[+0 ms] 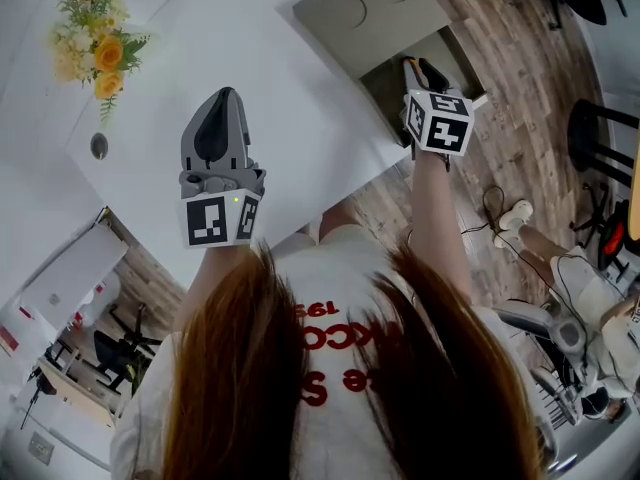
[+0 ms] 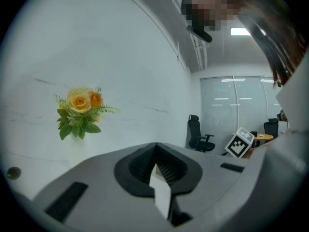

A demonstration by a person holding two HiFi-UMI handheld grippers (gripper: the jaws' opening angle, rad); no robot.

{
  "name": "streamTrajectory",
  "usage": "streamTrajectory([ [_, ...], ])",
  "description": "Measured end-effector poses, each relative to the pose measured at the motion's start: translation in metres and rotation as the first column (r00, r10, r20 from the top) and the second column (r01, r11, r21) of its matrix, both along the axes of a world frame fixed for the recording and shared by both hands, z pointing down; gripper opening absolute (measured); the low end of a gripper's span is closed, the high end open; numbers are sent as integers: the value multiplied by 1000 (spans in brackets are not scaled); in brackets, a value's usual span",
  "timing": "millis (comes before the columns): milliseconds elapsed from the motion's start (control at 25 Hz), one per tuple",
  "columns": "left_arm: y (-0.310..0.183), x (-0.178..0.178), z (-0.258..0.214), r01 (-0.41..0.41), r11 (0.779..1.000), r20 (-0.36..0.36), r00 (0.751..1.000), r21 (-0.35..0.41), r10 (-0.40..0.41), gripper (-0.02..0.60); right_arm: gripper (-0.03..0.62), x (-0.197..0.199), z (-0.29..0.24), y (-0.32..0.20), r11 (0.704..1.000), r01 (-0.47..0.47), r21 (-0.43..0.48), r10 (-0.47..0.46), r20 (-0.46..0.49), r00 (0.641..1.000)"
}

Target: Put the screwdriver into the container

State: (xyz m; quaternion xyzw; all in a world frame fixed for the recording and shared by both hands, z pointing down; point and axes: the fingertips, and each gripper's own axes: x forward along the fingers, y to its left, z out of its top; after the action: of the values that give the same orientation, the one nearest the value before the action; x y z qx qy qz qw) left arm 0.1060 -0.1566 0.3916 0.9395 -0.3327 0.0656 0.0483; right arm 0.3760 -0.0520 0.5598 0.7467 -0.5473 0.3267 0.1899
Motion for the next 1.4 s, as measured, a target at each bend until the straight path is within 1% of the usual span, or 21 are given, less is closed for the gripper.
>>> streamTrajectory([
  [80, -3, -1, -4, 4, 1000, -9, 1000, 8, -4, 8, 33, 4, -31, -4, 992, -15, 126, 20, -37, 999],
  [120, -4, -1, -6, 6, 1000, -15, 1000, 14, -6, 8, 20, 6, -50, -5, 980, -16, 200, 28, -53, 998],
  [200, -5, 0, -12, 11, 1000, -27, 1000, 23, -10, 7, 5, 7, -86, -4, 942, -15, 336, 42, -73, 996],
  [280, -5, -1, -17, 17, 999, -39, 999, 31, -16, 6, 5, 7, -115, 0, 907, -9, 421, 53, -94, 994],
  [360, -6, -2, -21, 27, 999, -51, 998, 39, -24, 6, 5, 5, -135, 0, 889, 14, 458, 45, -117, 992],
  [520, -5, -10, -34, 53, 997, -73, 996, 65, -48, 6, 5, -8, -167, -6, 864, 78, 497, 4, -162, 987],
  [600, -6, -18, -44, 82, 993, -86, 994, 85, -74, 6, 5, -19, -184, -13, 841, 123, 527, -29, -184, 983],
  [720, -12, -37, -56, 136, 984, -100, 987, 117, -125, 7, 5, -46, -202, -31, 804, 196, 562, -100, -196, 975],
  [840, -19, -65, -62, 197, 972, -107, 977, 129, -184, 6, 5, -81, -215, -50, 773, 261, 578, -177, -198, 964],
  [920, -22, -89, -69, 259, 956, -123, 962, 137, -243, 6, 5, -107, -224, -67, 744, 315, 589, -241, -203, 949],
  [1000, -24, -114, -78, 331, 931, -142, 940, 154, -311, 6, 5, -132, -235, -86, 704, 375, 604, -311, -213, 926],
  [1080, -24, -138, -86, 386, 906, -150, 920, 173, -363, 8, 5, -155, -246, -101, 665, 419, 619, -364, -221, 905],
  [1160, -24, -163, -91, 427, 886, -155, 902, 180, -403, 6, 5, -176, -256, -111, 636, 443, 632, -400, -221, 889],
  [1280, -27, -199, -91, 481, 862, -166, 874, 160, -457, 6, 5, -209, -265, -127, 596, 474, 648, -451, -219, 865],
  [1400, -27, -230, -92, 533, 829, -163, 845, 167, -510, 8, 5, -241, -269, -140, 556, 505, 660, -504, -215, 836],
])
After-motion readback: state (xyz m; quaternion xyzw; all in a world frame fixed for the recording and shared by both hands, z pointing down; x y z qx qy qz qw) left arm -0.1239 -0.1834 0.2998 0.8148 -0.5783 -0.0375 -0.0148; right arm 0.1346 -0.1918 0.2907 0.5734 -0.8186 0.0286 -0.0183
